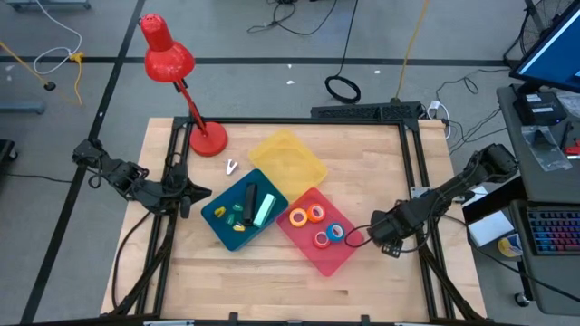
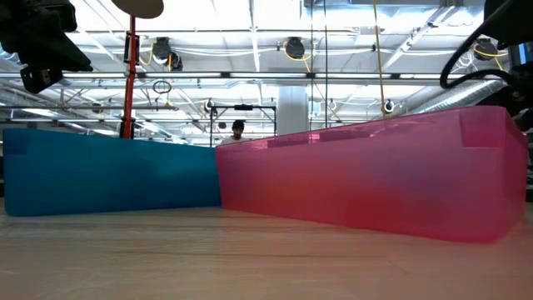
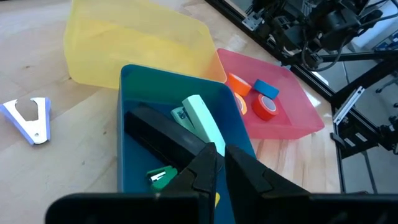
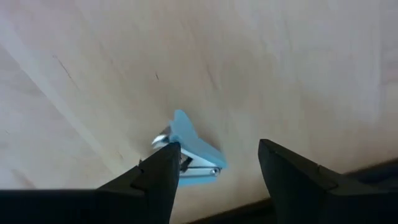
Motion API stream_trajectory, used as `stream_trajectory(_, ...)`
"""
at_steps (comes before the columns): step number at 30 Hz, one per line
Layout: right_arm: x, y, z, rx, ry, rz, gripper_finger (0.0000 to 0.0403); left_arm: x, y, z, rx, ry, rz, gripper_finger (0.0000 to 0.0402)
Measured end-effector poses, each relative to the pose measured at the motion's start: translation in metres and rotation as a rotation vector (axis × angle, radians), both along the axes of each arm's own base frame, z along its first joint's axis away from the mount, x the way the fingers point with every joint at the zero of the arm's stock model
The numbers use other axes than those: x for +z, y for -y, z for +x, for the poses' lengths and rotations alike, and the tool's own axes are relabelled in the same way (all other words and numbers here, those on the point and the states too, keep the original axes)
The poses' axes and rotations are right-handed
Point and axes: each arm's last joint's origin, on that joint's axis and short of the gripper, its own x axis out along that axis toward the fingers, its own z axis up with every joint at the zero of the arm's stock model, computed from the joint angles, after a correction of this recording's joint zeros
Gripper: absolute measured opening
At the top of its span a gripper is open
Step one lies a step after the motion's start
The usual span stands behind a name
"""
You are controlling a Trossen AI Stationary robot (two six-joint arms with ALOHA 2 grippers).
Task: Pick and place Stapler, Stapler remover, tape
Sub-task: Put the light blue staple remover into the yellow bin
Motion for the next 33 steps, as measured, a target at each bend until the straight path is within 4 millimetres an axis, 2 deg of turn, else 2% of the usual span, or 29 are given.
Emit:
stream_trajectory(10, -0.002, 0.000, 0.003, 0.046, 0.051, -0.009, 0.0203, 0.000, 0.000, 0.000, -0.001, 0.000, 0.001, 0.0033)
stream_trajectory(19, -0.023, 0.004, -0.006, 0.017, 0.031, 0.020, 0.0191, 0.000, 0.000, 0.000, -0.001, 0.000, 0.001, 0.0033)
stream_trajectory(24, -0.025, 0.004, -0.007, 0.004, 0.034, 0.017, 0.0182, 0.000, 0.000, 0.000, 0.000, 0.000, 0.001, 0.0033)
stream_trajectory(28, -0.025, 0.004, -0.007, -0.003, 0.034, 0.015, 0.0155, 0.000, 0.000, 0.000, 0.000, 0.000, 0.001, 0.0033)
stream_trajectory(33, -0.025, 0.004, -0.007, -0.003, 0.035, 0.014, 0.0095, 0.000, 0.000, 0.000, 0.000, 0.000, 0.001, 0.0033)
